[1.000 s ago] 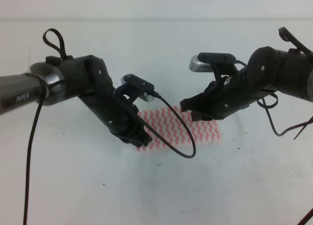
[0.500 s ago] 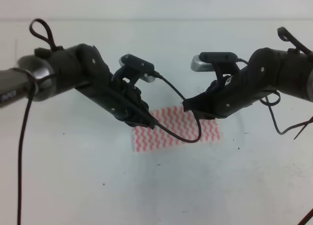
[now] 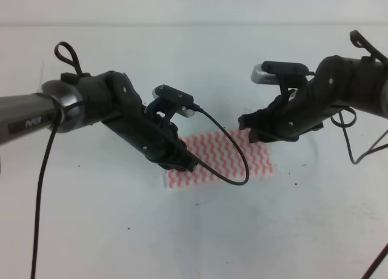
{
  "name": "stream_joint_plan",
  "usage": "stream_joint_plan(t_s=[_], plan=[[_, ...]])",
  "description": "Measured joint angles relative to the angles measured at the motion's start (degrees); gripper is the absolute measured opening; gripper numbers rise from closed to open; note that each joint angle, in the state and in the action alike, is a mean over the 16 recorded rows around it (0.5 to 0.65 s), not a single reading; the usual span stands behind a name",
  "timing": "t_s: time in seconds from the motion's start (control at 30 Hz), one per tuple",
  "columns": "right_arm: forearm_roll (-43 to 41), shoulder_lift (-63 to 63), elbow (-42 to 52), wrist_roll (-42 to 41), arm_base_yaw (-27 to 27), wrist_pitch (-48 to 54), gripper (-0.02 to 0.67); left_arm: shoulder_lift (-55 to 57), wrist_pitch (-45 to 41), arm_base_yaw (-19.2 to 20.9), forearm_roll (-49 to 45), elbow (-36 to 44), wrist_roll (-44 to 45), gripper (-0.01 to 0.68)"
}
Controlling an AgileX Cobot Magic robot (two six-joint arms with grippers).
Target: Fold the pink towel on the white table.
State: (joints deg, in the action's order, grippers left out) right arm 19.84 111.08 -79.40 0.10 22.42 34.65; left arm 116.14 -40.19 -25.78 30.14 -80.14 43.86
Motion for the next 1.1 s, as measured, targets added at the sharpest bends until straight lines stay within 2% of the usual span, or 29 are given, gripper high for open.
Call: stream_joint_plan(t_s=[0.17,0.73,1.1], plan=[[-0.1,2.0,-1.7,0.0,-0.8,1.3,0.233,0.2,0.0,0.0,0.0,0.0,0.0,-0.005],[-0.4,3.8,-3.2,-0.1,-2.9,6.3,0.348,0.2,-0.1,0.0,-0.2,0.0,0.0,-0.005],[1.8,4.9,-3.2,-0.1,-2.9,6.9,0.351,0.2,-0.3,0.0,-0.2,0.0,0.0,-0.005]])
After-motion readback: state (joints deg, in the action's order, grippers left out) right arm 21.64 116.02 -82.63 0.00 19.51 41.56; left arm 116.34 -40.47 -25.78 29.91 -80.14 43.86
